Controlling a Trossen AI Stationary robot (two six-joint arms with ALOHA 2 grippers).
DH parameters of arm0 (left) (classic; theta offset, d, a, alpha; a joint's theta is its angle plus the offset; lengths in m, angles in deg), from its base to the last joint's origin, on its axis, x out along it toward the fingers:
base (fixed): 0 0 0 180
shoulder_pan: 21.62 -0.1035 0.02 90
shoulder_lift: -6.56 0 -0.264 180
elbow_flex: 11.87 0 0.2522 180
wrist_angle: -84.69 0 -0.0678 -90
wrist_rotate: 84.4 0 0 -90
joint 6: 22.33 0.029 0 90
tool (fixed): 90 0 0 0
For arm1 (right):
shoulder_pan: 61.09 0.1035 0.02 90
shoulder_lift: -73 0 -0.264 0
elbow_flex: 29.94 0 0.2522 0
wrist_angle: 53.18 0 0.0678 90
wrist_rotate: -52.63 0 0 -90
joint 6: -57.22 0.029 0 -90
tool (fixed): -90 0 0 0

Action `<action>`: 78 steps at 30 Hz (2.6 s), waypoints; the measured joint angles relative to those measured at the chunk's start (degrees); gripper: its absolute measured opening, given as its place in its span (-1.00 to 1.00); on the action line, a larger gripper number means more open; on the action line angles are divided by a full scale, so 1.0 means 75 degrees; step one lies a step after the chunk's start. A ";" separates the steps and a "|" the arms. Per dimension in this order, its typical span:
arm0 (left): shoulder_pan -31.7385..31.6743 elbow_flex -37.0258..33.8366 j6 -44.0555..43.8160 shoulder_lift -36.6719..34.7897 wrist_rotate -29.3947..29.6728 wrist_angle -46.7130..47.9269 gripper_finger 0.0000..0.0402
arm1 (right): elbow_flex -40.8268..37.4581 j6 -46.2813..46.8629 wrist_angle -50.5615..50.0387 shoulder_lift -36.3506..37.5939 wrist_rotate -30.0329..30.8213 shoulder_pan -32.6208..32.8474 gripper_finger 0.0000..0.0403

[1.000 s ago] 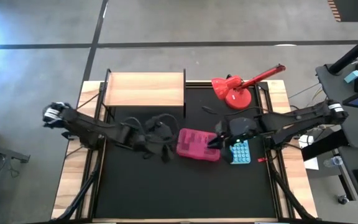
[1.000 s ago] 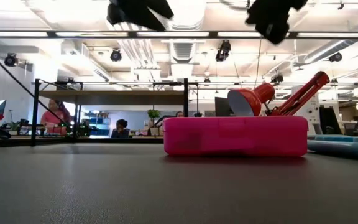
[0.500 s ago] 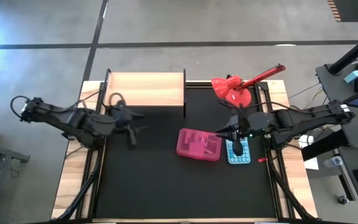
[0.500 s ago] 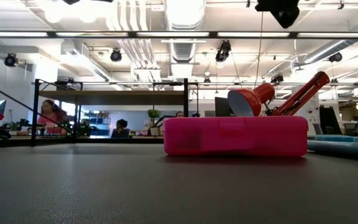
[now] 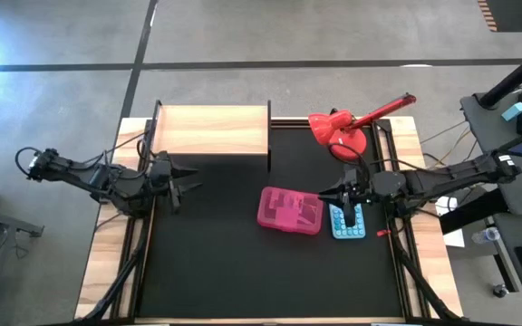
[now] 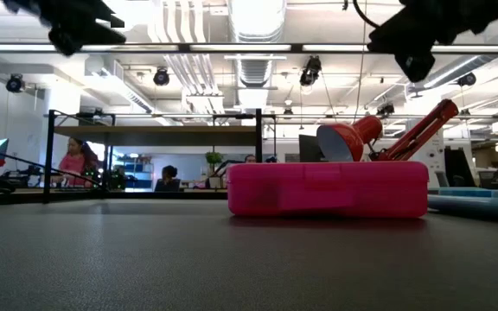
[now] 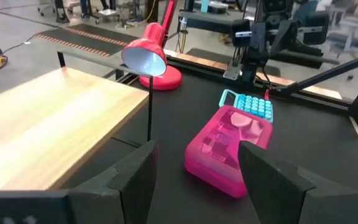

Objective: Pack school essentials
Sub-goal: Return to Home Position

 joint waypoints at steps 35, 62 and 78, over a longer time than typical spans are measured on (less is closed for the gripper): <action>-0.0003 -0.3496 -0.0013 -0.3715 0.1611 -0.0354 0.03 | -0.3887 0.1365 0.4802 0.0300 0.0679 -0.0006 -0.66; 0.0000 -0.3923 -0.0011 -0.3438 0.1679 -0.0199 0.04 | -0.3893 0.1708 0.4199 0.0330 0.0747 0.0015 -0.66; -0.0558 -0.3949 -0.0011 -0.3865 0.1673 -0.0339 0.04 | -0.3897 0.1706 0.3724 0.3563 0.0765 -0.0333 -0.66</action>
